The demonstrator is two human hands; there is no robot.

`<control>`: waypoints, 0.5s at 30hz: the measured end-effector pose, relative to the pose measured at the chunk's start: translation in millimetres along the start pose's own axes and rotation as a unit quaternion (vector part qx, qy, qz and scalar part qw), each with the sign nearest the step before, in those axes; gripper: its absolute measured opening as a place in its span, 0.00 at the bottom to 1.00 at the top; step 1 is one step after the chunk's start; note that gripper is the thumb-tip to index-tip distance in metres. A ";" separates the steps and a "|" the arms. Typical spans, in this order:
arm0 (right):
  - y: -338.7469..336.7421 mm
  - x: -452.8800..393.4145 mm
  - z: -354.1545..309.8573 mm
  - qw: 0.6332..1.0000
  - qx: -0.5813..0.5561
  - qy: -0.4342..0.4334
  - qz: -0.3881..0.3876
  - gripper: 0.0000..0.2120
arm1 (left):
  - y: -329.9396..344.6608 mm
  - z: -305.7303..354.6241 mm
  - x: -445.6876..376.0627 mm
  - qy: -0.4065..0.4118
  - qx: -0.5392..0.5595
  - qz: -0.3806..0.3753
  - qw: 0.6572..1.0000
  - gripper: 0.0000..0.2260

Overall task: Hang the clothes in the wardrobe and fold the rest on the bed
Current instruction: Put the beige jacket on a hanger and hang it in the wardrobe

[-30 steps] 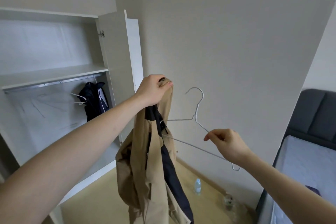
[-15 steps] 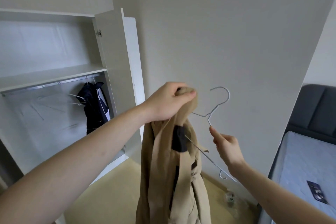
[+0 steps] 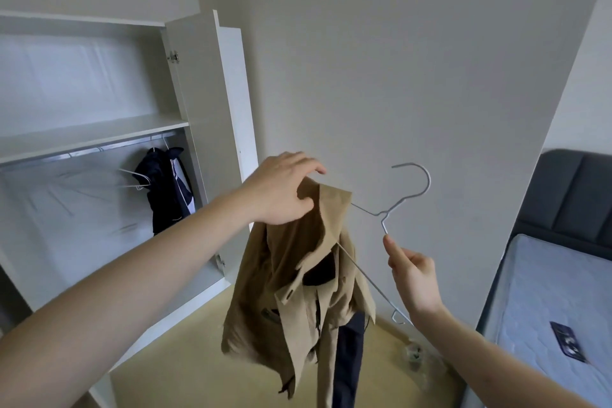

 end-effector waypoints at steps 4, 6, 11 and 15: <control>6.5 6.0 -13.9 1.000 -0.007 -0.024 -0.006 0.37 | 10.8 -24.6 -15.2 -0.013 -0.071 -0.040 0.997 0.10; 8.1 9.8 -16.9 0.999 -0.009 -0.027 -0.017 0.35 | 5.4 -25.0 -20.5 -0.011 -0.043 -0.020 0.999 0.04; 4.6 15.1 -8.0 0.994 -0.038 -0.012 -0.101 0.34 | 5.3 -18.7 -23.0 0.002 0.054 -0.039 0.998 0.11; -9.4 0.2 1.3 0.979 -0.063 0.027 -0.191 0.27 | -2.6 -26.0 -19.0 -0.007 0.110 -0.021 0.994 0.11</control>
Point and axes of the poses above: each hand's wrist, its own x-axis away from the middle knuckle, its own y-axis out of the palm, z = x × y, the point moved 5 cm from there along -x, towards the middle knuckle, and after that the axes turned 15 degrees about x, right-handed, at the moved point
